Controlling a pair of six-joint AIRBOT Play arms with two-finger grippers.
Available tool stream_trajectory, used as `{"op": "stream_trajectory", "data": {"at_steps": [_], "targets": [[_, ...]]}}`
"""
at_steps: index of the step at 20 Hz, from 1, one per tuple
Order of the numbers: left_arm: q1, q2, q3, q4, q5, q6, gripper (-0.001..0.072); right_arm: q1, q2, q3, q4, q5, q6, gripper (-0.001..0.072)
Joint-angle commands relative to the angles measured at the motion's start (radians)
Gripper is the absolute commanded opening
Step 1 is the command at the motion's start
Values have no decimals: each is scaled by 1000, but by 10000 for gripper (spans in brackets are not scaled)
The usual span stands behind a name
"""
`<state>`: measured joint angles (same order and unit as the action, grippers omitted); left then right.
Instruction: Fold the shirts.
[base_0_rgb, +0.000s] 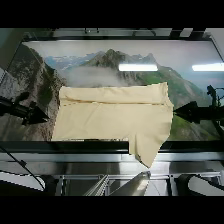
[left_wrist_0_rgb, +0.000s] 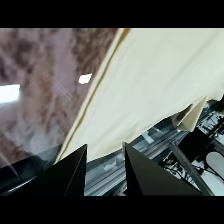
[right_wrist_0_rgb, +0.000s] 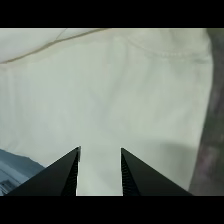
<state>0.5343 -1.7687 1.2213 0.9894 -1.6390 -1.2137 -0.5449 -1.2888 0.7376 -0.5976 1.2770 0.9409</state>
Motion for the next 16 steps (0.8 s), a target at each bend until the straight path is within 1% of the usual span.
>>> {"op": "stream_trajectory", "data": {"at_steps": [1,3,4,5,7,10,12,15,16], "targets": [[-62,18,-150,71,141,21,251,-2,83,-92,63,0,-20,308],[-93,8,-164,122,160,20,251,-3,145,-132,60,17,0,313],[-102,-2,-155,137,142,19,249,-3,183,-153,60,31,26,449],[-109,-11,-140,143,126,19,250,-3,221,-172,60,40,50,513],[-120,-24,-119,135,105,17,250,-3,307,-211,32,39,116,504],[-124,-21,-76,137,34,39,249,-4,413,-220,-98,36,191,504],[-99,16,-39,138,7,39,250,-4,449,-220,-144,36,232,504],[-38,94,-31,142,27,43,252,-4,460,-221,-182,37,245,508],[-16,110,-38,144,41,55,251,-4,460,-221,-181,37,245,543]]}}
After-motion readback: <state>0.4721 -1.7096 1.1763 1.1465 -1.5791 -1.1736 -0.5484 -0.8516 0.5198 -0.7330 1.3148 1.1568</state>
